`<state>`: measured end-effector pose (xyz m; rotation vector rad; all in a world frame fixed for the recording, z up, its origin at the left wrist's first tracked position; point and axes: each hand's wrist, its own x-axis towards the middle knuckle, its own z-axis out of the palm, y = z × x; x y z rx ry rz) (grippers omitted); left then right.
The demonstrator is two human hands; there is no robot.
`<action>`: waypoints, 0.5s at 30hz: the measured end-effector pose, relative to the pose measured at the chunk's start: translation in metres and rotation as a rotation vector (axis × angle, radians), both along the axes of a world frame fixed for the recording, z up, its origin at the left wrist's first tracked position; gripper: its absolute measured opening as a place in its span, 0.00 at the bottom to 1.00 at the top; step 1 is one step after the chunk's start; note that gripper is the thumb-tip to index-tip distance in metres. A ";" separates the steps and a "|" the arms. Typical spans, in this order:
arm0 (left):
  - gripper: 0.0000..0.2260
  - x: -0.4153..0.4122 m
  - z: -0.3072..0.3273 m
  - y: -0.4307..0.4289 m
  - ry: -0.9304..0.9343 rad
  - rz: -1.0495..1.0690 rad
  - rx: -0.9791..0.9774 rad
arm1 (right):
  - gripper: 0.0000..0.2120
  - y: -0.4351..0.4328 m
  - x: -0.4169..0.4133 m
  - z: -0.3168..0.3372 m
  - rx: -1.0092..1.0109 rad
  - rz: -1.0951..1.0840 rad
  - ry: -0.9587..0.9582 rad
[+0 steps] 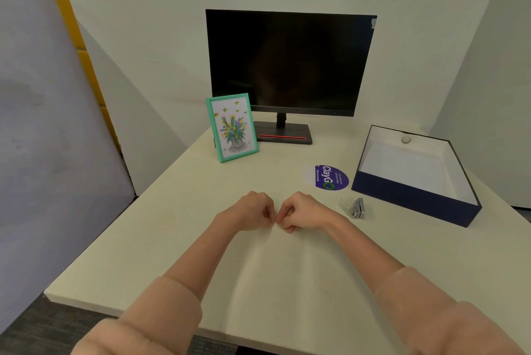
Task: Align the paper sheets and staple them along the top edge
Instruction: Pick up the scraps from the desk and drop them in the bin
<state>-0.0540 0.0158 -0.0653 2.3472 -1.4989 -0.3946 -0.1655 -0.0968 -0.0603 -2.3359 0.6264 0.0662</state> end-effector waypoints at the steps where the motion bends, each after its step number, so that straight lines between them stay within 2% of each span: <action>1: 0.06 0.002 -0.003 0.004 -0.001 0.014 -0.039 | 0.06 0.001 0.000 -0.001 -0.008 0.007 -0.008; 5: 0.04 0.012 -0.017 0.021 0.104 0.137 -0.206 | 0.07 0.006 0.001 0.000 -0.065 0.058 -0.013; 7: 0.03 0.015 -0.022 0.027 0.225 0.208 -0.301 | 0.08 0.008 0.002 0.002 -0.116 0.081 -0.012; 9: 0.06 0.018 -0.025 0.032 0.379 0.242 -0.378 | 0.09 0.009 0.004 0.004 -0.173 0.108 -0.002; 11: 0.07 0.020 -0.026 0.034 0.493 0.242 -0.404 | 0.09 0.012 0.007 0.005 -0.225 0.139 0.010; 15: 0.06 0.020 -0.027 0.036 0.577 0.236 -0.433 | 0.08 0.013 0.008 0.005 -0.242 0.170 0.011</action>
